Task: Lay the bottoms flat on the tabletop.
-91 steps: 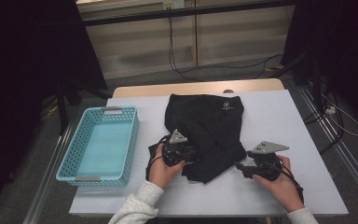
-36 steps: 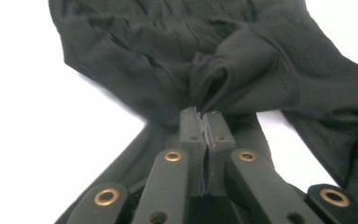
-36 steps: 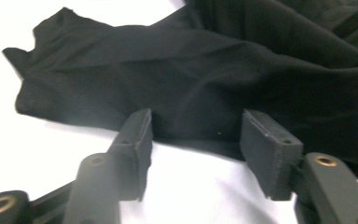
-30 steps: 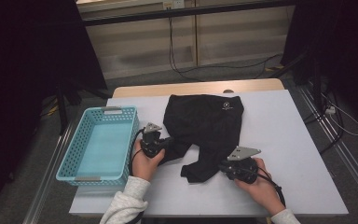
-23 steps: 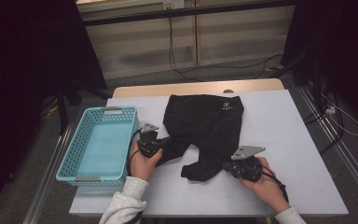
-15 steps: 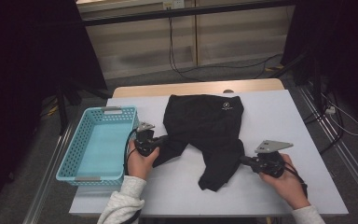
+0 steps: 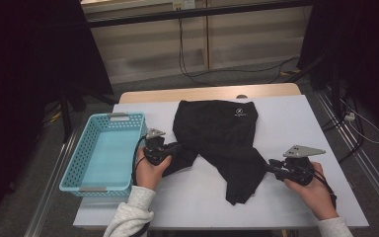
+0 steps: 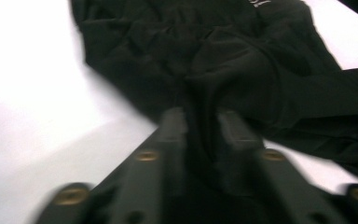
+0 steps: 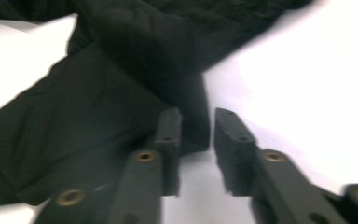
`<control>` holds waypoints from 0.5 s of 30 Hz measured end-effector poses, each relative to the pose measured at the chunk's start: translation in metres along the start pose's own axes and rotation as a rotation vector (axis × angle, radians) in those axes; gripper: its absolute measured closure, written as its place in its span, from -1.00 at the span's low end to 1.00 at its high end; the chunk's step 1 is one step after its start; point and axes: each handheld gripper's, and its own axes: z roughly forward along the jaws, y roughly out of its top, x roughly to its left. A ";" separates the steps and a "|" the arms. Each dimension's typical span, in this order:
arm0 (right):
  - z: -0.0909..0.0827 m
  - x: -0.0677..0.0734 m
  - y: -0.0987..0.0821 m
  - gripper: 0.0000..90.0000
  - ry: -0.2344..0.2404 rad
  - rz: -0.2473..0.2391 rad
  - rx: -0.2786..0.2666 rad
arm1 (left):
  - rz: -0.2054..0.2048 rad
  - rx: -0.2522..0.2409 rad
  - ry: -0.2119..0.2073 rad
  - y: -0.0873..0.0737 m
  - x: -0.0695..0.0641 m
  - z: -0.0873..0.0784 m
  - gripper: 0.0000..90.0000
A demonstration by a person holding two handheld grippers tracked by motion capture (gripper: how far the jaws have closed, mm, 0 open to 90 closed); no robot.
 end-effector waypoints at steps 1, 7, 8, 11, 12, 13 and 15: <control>0.001 0.002 0.001 0.45 0.002 -0.003 -0.002 | 0.011 0.002 -0.003 0.001 -0.002 0.000 0.29; 0.002 0.022 0.010 0.21 0.075 -0.049 -0.020 | 0.060 0.013 -0.033 0.003 -0.015 0.002 -0.19; 0.005 0.030 0.011 0.17 0.093 -0.076 -0.014 | 0.066 0.013 -0.037 0.004 -0.017 0.002 -0.27; 0.011 0.037 0.010 0.17 0.109 -0.094 0.005 | 0.080 0.016 -0.049 0.007 -0.021 0.002 -0.33; 0.016 0.040 0.008 0.17 0.120 -0.110 0.024 | 0.083 0.017 -0.055 0.007 -0.023 0.001 -0.36; 0.019 0.043 0.007 0.19 0.124 -0.132 0.042 | 0.088 0.013 -0.059 0.008 -0.024 0.000 -0.37; 0.025 0.050 0.005 0.25 0.129 -0.180 0.070 | 0.108 0.016 -0.061 0.010 -0.028 -0.001 -0.37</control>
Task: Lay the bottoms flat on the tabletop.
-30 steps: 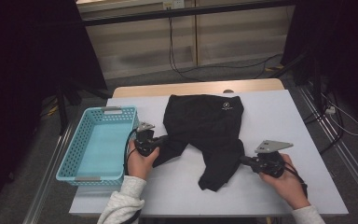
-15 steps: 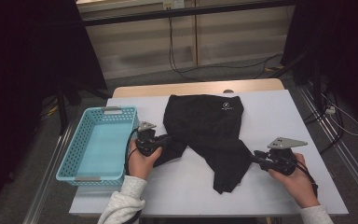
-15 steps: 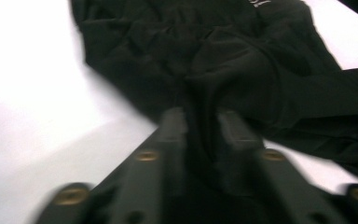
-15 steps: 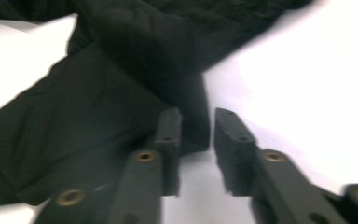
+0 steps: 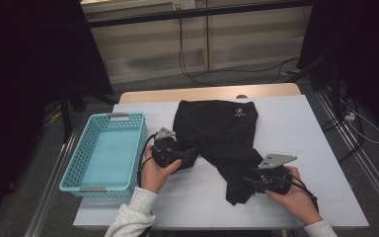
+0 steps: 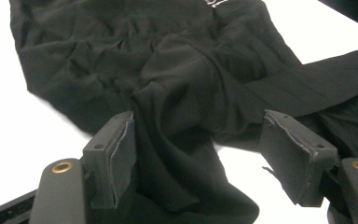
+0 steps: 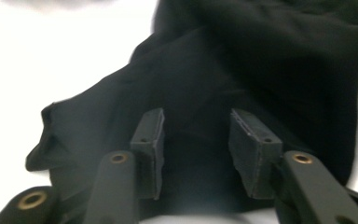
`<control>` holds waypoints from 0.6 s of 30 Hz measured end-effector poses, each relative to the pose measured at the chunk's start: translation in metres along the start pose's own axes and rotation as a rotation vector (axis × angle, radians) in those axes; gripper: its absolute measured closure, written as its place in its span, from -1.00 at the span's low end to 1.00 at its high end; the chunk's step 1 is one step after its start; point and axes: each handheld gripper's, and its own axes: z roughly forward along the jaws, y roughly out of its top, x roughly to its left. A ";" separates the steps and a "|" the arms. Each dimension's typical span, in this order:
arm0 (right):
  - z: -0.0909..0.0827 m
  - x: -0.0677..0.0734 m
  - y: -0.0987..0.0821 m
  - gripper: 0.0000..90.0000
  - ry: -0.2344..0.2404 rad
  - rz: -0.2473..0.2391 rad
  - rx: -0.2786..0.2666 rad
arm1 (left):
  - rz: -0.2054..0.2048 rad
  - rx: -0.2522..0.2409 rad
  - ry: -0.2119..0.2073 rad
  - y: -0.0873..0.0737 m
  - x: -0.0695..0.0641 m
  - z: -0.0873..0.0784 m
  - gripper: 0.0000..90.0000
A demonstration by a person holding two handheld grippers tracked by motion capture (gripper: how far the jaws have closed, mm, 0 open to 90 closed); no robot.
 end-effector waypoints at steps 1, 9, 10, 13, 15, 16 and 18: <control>0.002 0.003 0.001 0.25 0.002 -0.015 0.010 | 0.001 -0.011 0.000 0.001 -0.002 -0.001 -0.37; 0.011 0.015 0.001 0.61 0.013 -0.055 0.016 | 0.033 -0.004 -0.037 0.005 -0.014 0.000 -0.41; 0.011 0.016 0.002 0.72 0.011 -0.054 0.019 | 0.034 -0.003 -0.038 0.005 -0.016 0.000 -0.41; 0.012 0.016 0.001 0.94 0.019 -0.042 0.003 | 0.039 -0.007 -0.046 0.005 -0.020 0.002 -0.40; 0.012 0.016 0.001 0.96 0.019 -0.036 0.000 | 0.052 -0.004 -0.061 0.006 -0.025 0.003 -0.40; 0.012 0.016 0.001 0.97 0.022 -0.033 -0.001 | 0.059 -0.001 -0.067 0.006 -0.028 0.004 -0.40; 0.010 0.014 0.002 0.99 0.030 -0.022 -0.005 | 0.070 0.008 -0.087 0.006 -0.033 0.006 -0.40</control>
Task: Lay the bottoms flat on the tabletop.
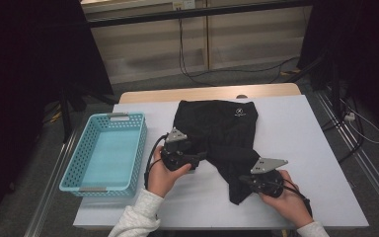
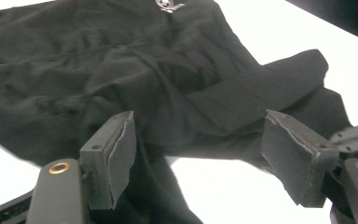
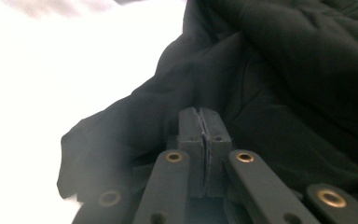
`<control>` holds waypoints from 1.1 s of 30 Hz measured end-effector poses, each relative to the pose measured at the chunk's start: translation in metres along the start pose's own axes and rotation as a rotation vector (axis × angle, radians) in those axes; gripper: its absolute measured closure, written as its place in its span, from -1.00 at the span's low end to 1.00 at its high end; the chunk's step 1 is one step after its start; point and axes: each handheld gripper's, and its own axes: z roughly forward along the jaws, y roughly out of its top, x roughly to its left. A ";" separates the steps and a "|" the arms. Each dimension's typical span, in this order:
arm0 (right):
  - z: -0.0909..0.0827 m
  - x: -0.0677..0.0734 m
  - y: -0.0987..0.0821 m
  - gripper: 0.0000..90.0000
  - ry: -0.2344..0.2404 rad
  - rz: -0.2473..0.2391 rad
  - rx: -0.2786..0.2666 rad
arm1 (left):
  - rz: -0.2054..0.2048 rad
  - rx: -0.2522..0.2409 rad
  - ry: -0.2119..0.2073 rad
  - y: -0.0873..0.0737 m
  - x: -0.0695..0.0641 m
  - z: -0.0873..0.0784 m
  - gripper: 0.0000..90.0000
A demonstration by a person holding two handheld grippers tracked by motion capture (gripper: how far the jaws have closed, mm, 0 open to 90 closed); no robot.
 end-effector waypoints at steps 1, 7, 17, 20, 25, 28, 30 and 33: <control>-0.002 -0.001 0.000 0.99 -0.003 -0.003 -0.009 | 0.000 -0.005 -0.013 -0.001 -0.003 0.002 -0.39; -0.016 -0.014 0.000 1.00 -0.015 0.059 -0.073 | 0.033 0.029 -0.053 -0.008 -0.016 0.021 -0.38; -0.031 -0.025 -0.003 1.00 -0.037 0.111 -0.137 | 0.095 0.026 -0.115 -0.016 -0.035 0.044 -0.11; -0.033 -0.027 -0.004 1.00 -0.048 0.123 -0.141 | 0.120 0.041 -0.120 -0.015 -0.041 0.052 0.06; -0.035 -0.025 -0.007 1.00 -0.051 0.126 -0.139 | 0.147 0.086 -0.133 -0.021 -0.046 0.066 0.31; -0.036 -0.022 -0.008 1.00 -0.048 0.121 -0.135 | 0.154 0.105 -0.123 -0.020 -0.047 0.069 0.46; -0.036 -0.021 -0.009 1.00 -0.040 0.115 -0.129 | 0.164 0.110 -0.124 -0.020 -0.047 0.070 0.60; -0.036 -0.020 -0.010 1.00 -0.038 0.115 -0.123 | 0.148 0.131 -0.137 -0.019 -0.048 0.070 0.88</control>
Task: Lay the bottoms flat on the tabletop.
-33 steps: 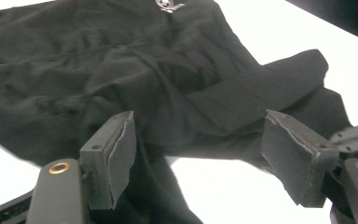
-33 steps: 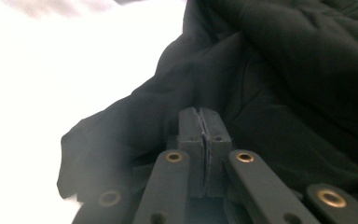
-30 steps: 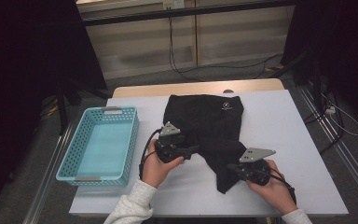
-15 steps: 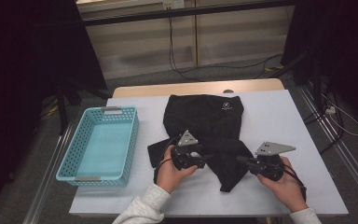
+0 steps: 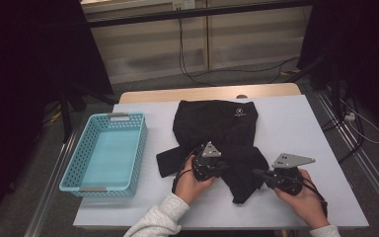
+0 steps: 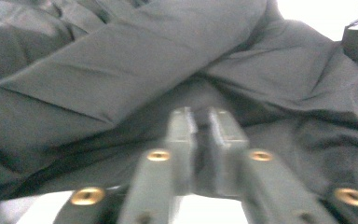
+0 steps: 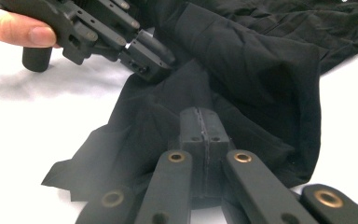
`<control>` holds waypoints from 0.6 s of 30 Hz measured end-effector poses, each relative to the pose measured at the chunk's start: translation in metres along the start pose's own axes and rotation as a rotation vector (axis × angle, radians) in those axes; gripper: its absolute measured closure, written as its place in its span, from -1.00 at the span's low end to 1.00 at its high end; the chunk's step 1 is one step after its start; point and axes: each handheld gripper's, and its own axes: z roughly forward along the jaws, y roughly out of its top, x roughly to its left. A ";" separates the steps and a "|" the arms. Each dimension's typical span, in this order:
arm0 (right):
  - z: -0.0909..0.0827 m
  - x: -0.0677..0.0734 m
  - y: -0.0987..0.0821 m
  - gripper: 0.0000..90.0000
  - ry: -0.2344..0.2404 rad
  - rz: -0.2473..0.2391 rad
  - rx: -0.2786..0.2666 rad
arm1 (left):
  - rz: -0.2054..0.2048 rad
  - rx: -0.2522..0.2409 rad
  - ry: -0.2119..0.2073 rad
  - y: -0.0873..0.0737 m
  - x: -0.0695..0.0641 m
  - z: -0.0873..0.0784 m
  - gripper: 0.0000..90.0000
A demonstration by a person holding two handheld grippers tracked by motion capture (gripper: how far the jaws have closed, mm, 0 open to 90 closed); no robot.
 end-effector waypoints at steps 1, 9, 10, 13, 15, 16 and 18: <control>0.000 0.000 0.000 1.00 -0.001 0.000 -0.001 | -0.008 -0.001 -0.004 0.000 0.000 0.000 0.96; 0.000 0.001 0.003 1.00 0.017 0.001 -0.017 | -0.079 -0.035 -0.031 0.005 0.011 -0.023 1.00; 0.001 0.001 0.004 1.00 0.019 -0.002 -0.016 | -0.089 -0.044 -0.032 0.004 0.013 -0.028 1.00; 0.006 0.005 0.006 1.00 0.034 -0.018 -0.008 | -0.118 -0.064 -0.036 0.001 0.020 -0.039 1.00; 0.009 0.009 0.008 1.00 0.045 -0.029 -0.003 | -0.125 -0.054 -0.032 -0.002 0.023 -0.044 0.99; 0.010 0.010 0.009 1.00 0.050 -0.031 -0.002 | -0.128 -0.045 -0.026 -0.004 0.025 -0.046 0.99; 0.013 0.013 0.011 1.00 0.058 -0.035 -0.001 | -0.142 -0.044 -0.019 -0.007 0.028 -0.048 0.99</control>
